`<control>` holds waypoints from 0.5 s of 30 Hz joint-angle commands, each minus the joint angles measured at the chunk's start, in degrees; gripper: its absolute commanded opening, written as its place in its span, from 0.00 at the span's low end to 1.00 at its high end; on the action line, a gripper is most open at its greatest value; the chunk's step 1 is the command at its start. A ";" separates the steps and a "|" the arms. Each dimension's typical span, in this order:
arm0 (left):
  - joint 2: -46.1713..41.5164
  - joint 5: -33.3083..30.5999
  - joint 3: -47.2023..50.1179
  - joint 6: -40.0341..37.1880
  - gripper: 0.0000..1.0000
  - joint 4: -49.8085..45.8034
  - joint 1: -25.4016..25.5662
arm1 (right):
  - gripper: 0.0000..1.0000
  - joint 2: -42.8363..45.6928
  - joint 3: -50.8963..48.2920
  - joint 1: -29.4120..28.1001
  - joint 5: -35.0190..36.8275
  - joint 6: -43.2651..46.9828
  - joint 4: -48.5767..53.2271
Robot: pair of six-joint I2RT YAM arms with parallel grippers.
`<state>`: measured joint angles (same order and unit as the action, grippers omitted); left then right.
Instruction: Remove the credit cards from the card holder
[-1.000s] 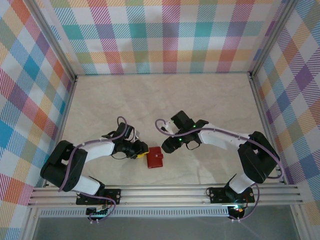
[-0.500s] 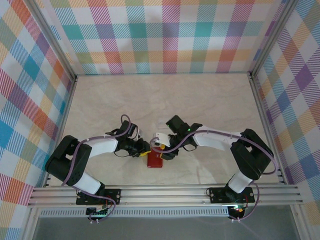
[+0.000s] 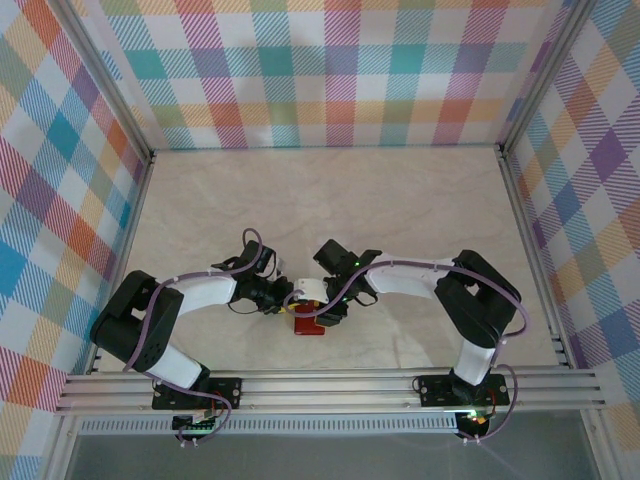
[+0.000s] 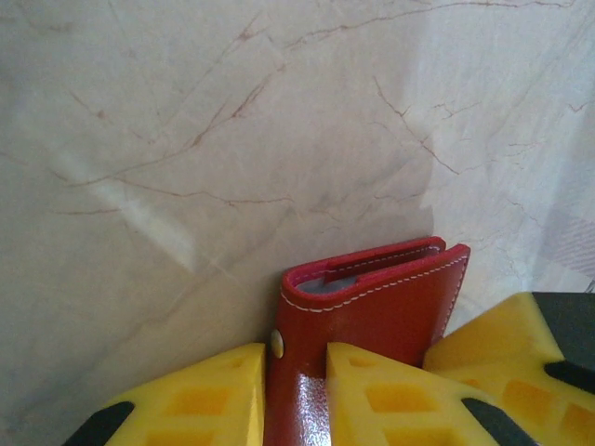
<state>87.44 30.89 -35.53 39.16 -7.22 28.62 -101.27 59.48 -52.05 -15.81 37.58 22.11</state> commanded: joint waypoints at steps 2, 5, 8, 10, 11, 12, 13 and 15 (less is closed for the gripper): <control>0.94 -1.40 -0.37 -1.39 0.23 -4.09 1.00 | 0.45 -1.98 1.68 -0.79 3.24 0.82 1.61; 1.39 -1.63 -0.51 -1.53 0.23 -4.55 1.00 | 0.43 -2.86 1.93 -1.11 4.77 0.76 1.93; 1.76 -2.22 -0.47 -1.63 0.23 -5.16 1.13 | 0.38 -3.18 2.13 -1.38 6.08 0.41 1.58; 1.95 -2.48 -0.55 -1.82 0.24 -5.71 1.22 | 0.32 -3.18 2.00 -1.48 6.62 0.06 0.83; 2.10 -2.74 -0.52 -1.95 0.24 -6.08 1.26 | 0.30 -2.95 1.75 -1.65 6.82 -0.13 0.28; 2.30 -3.10 -0.78 -2.21 0.23 -6.82 1.34 | 0.27 -2.68 1.40 -1.65 6.93 -0.38 -0.51; 2.59 -3.77 -1.09 -2.62 0.23 -7.94 1.48 | 0.24 -2.34 1.02 -1.66 7.11 -0.78 -1.34; 3.12 -4.82 -1.40 -3.49 0.23 -10.16 1.61 | 0.21 -1.42 0.11 -1.69 7.19 -1.57 -2.95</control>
<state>88.33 29.85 -37.01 37.78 -9.47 28.97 -102.45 61.10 -53.34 -10.94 36.88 22.35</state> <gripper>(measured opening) 0.234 0.217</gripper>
